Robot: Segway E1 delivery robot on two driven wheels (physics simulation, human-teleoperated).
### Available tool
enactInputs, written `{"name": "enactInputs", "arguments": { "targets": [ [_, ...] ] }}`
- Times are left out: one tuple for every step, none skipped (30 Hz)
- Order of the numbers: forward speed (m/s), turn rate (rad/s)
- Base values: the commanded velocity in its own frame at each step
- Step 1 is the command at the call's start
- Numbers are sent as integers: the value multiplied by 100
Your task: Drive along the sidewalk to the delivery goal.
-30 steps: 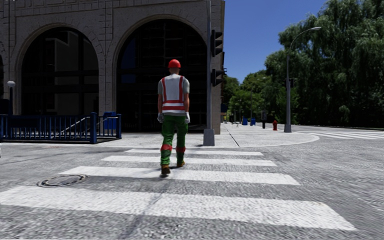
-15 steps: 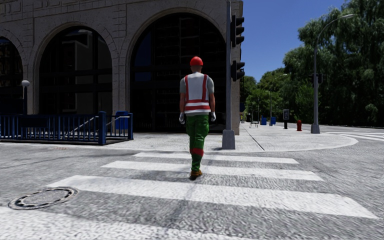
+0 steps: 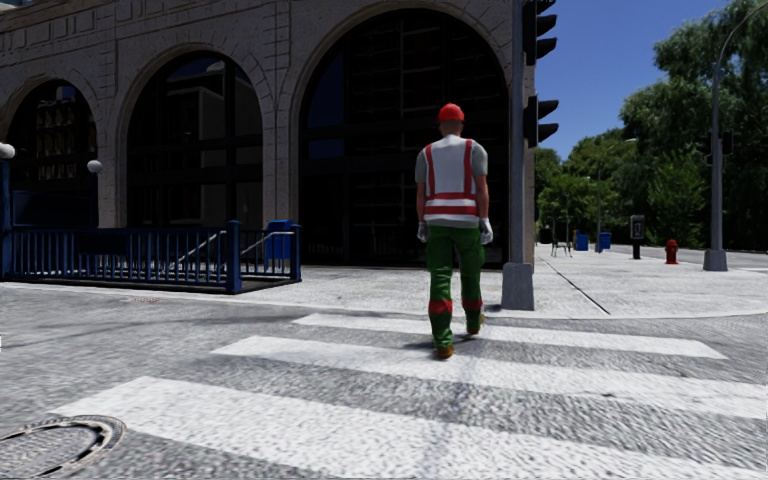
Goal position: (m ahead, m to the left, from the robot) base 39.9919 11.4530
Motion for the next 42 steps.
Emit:
{"name": "enactInputs", "arguments": {
  "targets": [
    [140, 37],
    [140, 16],
    [140, 16],
    [140, 0],
    [139, 0],
    [139, 0],
    [139, 0],
    [139, 0],
    [139, 0],
    [139, 0],
    [139, 0],
    [139, 0],
    [139, 0],
    [139, 0],
    [139, 0],
    [139, 0],
    [144, 0],
    [145, 0],
    [145, 0],
    [146, 0],
    [146, 0],
    [142, 0],
    [142, 0],
    [134, 0],
    [125, 0],
    [116, 1],
    [116, 1],
    [112, 5],
    [110, 7],
    [108, 10],
    [108, 10],
    [106, 15],
    [105, 12],
    [104, 0],
    [104, 0],
    [104, 0],
    [104, 0],
    [104, 0],
    [104, 0],
    [104, 0],
    [104, 0],
    [104, 0]
  ]
}}
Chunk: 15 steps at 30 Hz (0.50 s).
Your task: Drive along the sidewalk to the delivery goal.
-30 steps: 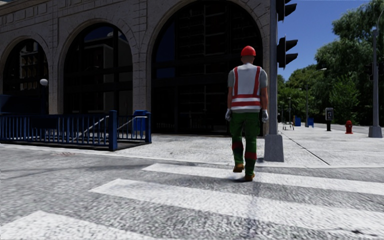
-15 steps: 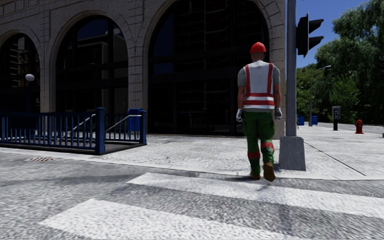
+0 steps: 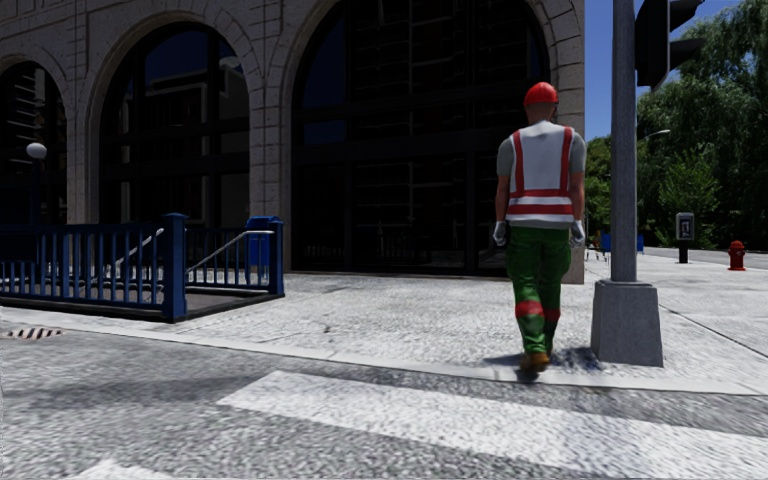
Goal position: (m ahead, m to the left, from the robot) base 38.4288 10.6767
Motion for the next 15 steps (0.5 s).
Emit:
{"name": "enactInputs", "arguments": {
  "targets": [
    [104, -4],
    [104, -4],
    [99, -13],
    [86, -61],
    [86, -61],
    [78, -67],
    [73, -68],
    [72, -68],
    [72, -68],
    [72, -49],
    [71, -37],
    [71, -28],
    [71, -28],
    [71, -20],
    [71, -18]
  ]
}}
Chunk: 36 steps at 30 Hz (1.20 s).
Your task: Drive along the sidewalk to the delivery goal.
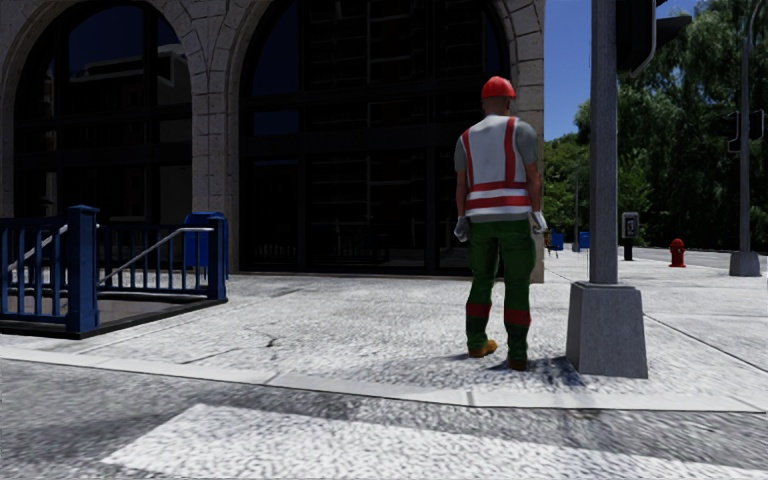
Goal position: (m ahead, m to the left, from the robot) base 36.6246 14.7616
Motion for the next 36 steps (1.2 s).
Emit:
{"name": "enactInputs", "arguments": {
  "targets": [
    [71, -18],
    [71, -18],
    [71, -18],
    [71, -17],
    [71, -17],
    [71, -10],
    [71, 0],
    [71, 0],
    [71, 0],
    [71, 0],
    [71, 0],
    [71, 0],
    [71, 0],
    [71, 0],
    [71, 0],
    [71, 0],
    [71, 0],
    [71, 0],
    [71, 2],
    [71, 2],
    [71, 10],
    [71, 13],
    [71, 0],
    [71, 0],
    [72, 0],
    [72, 0],
    [73, 0],
    [73, 0],
    [74, 0],
    [75, 0],
    [76, 0],
    [76, 0],
    [77, 0],
    [77, 0],
    [77, 0],
    [77, 0]
  ]
}}
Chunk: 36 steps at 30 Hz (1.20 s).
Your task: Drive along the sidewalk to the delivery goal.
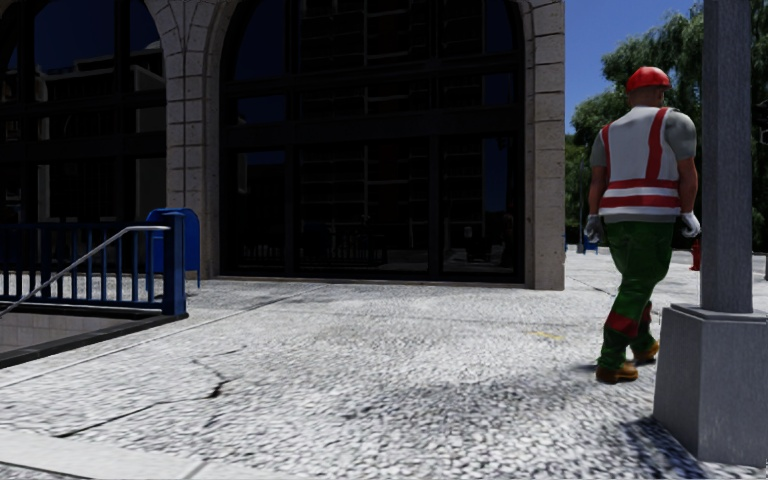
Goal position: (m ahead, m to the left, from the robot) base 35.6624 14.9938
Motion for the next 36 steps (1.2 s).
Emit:
{"name": "enactInputs", "arguments": {
  "targets": [
    [78, 0],
    [78, 0],
    [78, 0],
    [78, 0],
    [78, 0],
    [78, 0],
    [78, 0],
    [81, 0],
    [88, 0],
    [97, 0],
    [97, 0],
    [102, 0],
    [106, 0],
    [109, 0],
    [109, 0],
    [112, 0],
    [123, 0],
    [123, 0],
    [139, 0],
    [150, 0],
    [165, 0],
    [165, 0],
    [178, 0],
    [183, 0],
    [183, 0],
    [183, 0],
    [182, 0],
    [181, 0],
    [181, 0],
    [181, 2],
    [180, 2],
    [179, 2],
    [179, 2],
    [177, 2],
    [170, 2],
    [163, 2]
  ]
}}
